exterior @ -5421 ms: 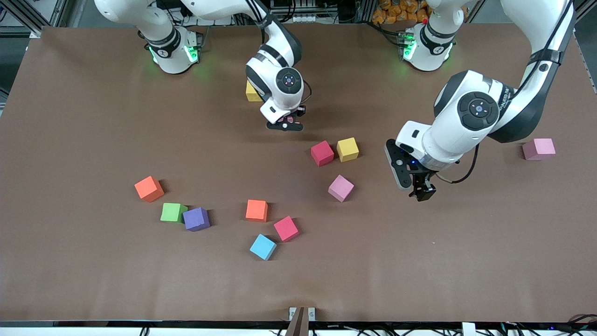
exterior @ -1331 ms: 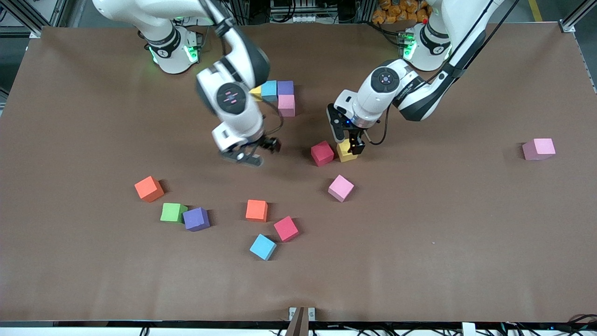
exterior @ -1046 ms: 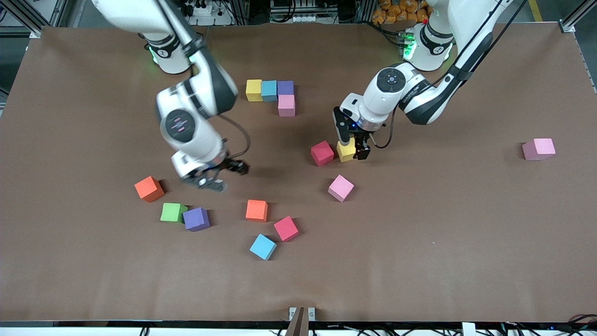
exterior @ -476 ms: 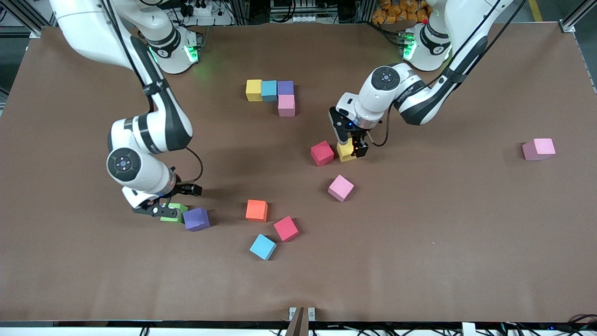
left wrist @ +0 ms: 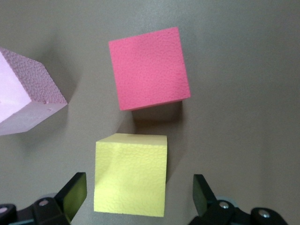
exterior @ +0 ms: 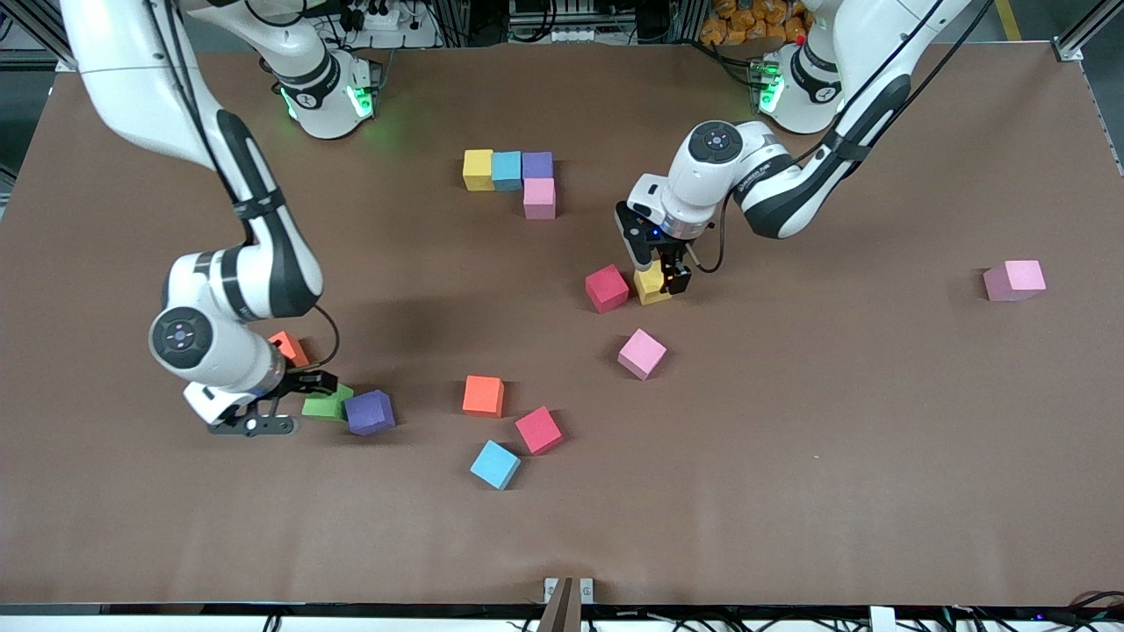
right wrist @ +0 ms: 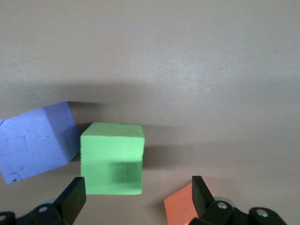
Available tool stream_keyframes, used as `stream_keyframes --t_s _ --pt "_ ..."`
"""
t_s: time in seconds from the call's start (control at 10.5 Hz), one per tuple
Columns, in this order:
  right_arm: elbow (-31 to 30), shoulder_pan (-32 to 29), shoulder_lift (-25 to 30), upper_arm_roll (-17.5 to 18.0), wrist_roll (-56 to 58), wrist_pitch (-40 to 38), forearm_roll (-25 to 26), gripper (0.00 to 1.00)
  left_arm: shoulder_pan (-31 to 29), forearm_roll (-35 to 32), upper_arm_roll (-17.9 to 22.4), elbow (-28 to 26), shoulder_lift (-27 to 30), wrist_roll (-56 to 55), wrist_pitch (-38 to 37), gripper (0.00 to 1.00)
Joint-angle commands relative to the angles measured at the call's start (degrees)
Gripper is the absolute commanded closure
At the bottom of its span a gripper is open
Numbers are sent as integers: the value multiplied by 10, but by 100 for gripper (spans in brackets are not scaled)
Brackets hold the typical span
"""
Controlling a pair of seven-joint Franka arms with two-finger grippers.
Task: Form number 2 with 11 blocks
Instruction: 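Grasp the green cube with the right gripper while the left gripper lowers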
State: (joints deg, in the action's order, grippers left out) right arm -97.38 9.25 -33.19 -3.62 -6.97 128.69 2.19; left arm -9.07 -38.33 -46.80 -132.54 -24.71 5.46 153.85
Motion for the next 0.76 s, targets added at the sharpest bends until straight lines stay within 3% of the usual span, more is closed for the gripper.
stream_keyframes --t_s 0.0,0.67 --pt "20 -5 -20 9 3 13 0 0 -2 -45 0 1 -8 -36 9 0" --pt "17 2 -39 11 0 29 -9 0 -1 -81 7 11 -25 -57 9 0"
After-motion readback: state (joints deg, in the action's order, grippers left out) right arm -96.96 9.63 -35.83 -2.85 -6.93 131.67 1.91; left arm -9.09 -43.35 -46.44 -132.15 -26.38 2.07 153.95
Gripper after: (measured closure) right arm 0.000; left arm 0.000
